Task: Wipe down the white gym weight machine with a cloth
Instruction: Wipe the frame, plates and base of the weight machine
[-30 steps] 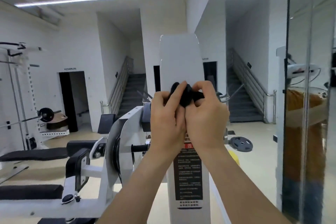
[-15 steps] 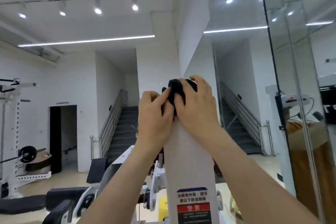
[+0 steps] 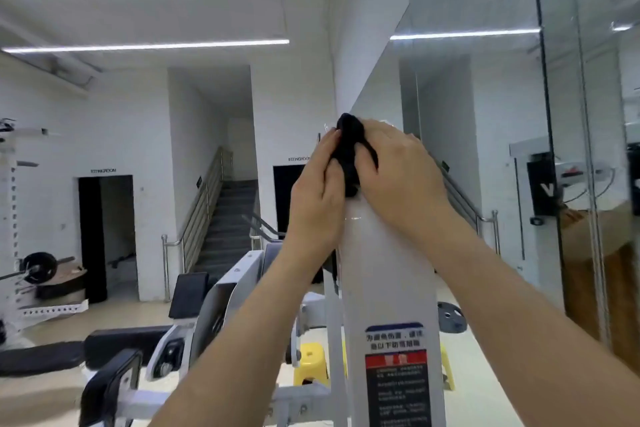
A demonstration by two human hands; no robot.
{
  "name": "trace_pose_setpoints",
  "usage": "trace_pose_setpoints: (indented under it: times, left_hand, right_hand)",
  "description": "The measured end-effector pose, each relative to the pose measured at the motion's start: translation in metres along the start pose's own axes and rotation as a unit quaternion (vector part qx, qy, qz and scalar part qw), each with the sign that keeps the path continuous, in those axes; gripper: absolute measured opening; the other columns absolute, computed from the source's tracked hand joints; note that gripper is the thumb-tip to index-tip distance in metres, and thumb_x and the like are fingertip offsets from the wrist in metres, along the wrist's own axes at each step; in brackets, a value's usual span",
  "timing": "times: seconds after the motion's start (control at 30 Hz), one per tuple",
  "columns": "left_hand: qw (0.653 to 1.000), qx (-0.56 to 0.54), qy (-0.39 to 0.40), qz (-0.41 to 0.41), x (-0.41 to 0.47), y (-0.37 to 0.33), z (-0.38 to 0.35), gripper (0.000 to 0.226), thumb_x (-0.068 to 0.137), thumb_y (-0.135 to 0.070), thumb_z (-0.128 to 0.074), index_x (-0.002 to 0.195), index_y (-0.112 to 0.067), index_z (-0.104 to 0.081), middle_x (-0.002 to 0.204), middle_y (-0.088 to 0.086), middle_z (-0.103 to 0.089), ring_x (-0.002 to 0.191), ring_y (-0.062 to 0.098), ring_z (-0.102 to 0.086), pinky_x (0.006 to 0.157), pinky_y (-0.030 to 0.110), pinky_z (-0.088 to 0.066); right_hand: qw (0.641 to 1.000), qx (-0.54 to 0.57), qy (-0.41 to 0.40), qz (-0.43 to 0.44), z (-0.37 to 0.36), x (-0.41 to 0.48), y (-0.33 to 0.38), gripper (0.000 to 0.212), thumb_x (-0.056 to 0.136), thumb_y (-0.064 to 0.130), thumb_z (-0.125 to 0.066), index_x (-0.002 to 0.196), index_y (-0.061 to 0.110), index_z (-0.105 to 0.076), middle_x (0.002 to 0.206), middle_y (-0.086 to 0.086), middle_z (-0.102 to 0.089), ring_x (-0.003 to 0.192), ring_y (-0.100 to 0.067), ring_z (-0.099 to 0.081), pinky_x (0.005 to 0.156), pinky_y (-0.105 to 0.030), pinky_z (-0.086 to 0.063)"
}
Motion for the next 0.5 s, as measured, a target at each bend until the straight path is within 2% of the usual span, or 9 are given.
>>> trace_pose_setpoints:
  times: [0.03, 0.1, 0.2, 0.27, 0.33, 0.4, 0.5]
  left_hand:
    - [1.000, -0.008, -0.018, -0.023, -0.029, -0.002, 0.001, 0.047, 0.100, -0.006, -0.035, 0.142, -0.025, -0.042, 0.145, -0.007, -0.047, 0.135, 0.003, -0.040, 0.113, 0.026, -0.032]
    - [0.998, -0.031, -0.041, -0.036, -0.083, -0.001, -0.004, 0.048, 0.102, -0.006, -0.034, 0.146, -0.025, -0.033, 0.151, -0.011, -0.038, 0.141, 0.005, -0.032, 0.116, 0.029, -0.027]
    - [0.997, -0.052, -0.060, 0.014, -0.159, 0.018, -0.009, 0.048, 0.103, -0.008, -0.035, 0.150, -0.015, -0.032, 0.150, -0.009, -0.042, 0.139, 0.010, -0.038, 0.113, 0.025, -0.032]
    - [0.995, -0.056, -0.044, 0.069, -0.199, 0.035, -0.012, 0.045, 0.103, -0.008, -0.035, 0.148, -0.012, -0.036, 0.144, -0.005, -0.050, 0.133, 0.012, -0.046, 0.108, 0.025, -0.038]
    - [0.989, -0.049, -0.028, 0.140, -0.240, 0.056, -0.010, 0.037, 0.102, -0.008, -0.038, 0.136, -0.011, -0.051, 0.124, -0.005, -0.063, 0.111, 0.005, -0.059, 0.094, 0.019, -0.046]
    - [0.971, 0.018, -0.006, 0.238, -0.281, 0.085, 0.001, 0.028, 0.097, -0.006, -0.045, 0.117, -0.015, -0.063, 0.104, -0.007, -0.070, 0.090, 0.000, -0.062, 0.079, 0.017, -0.048]
    - [0.912, 0.110, 0.151, 0.366, -0.339, 0.120, 0.009, 0.022, 0.090, 0.003, -0.051, 0.106, -0.001, -0.065, 0.099, 0.014, -0.071, 0.085, 0.008, -0.060, 0.075, 0.025, -0.050]
  right_hand:
    - [0.999, -0.006, -0.023, 0.023, 0.004, -0.024, 0.009, 0.044, 0.097, 0.026, -0.036, 0.137, 0.016, -0.052, 0.136, -0.002, -0.057, 0.127, -0.021, -0.050, 0.105, -0.042, -0.037]
    - [0.997, 0.008, -0.062, 0.046, 0.008, -0.074, 0.019, 0.047, 0.098, 0.025, -0.037, 0.142, 0.012, -0.048, 0.145, -0.007, -0.049, 0.138, -0.022, -0.041, 0.116, -0.047, -0.027]
    - [0.994, 0.023, -0.080, 0.077, -0.003, -0.148, 0.027, 0.043, 0.102, 0.021, -0.035, 0.140, 0.006, -0.047, 0.147, -0.013, -0.044, 0.140, -0.029, -0.037, 0.117, -0.048, -0.024]
    - [0.993, 0.020, -0.079, 0.090, -0.014, -0.191, 0.027, 0.039, 0.105, 0.019, -0.031, 0.137, 0.003, -0.047, 0.146, -0.016, -0.044, 0.139, -0.032, -0.037, 0.116, -0.050, -0.026]
    - [0.994, 0.013, -0.054, 0.098, -0.029, -0.227, 0.032, 0.036, 0.105, 0.014, -0.033, 0.134, 0.002, -0.049, 0.143, -0.018, -0.045, 0.138, -0.034, -0.037, 0.114, -0.053, -0.028]
    - [0.992, -0.005, 0.007, 0.127, -0.051, -0.260, 0.048, 0.036, 0.104, 0.013, -0.032, 0.130, 0.003, -0.055, 0.141, -0.015, -0.048, 0.137, -0.032, -0.037, 0.116, -0.049, -0.024]
    - [0.970, -0.062, 0.129, 0.199, -0.096, -0.307, 0.076, 0.040, 0.100, 0.013, -0.034, 0.117, 0.004, -0.069, 0.132, -0.010, -0.061, 0.132, -0.029, -0.045, 0.116, -0.043, -0.018]
Point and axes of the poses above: each hand's wrist, its own x-axis towards the middle knuckle, its own z-axis out of the back of the hand, y = z × x, the point moved 9 cm from there along x, towards the middle knuckle
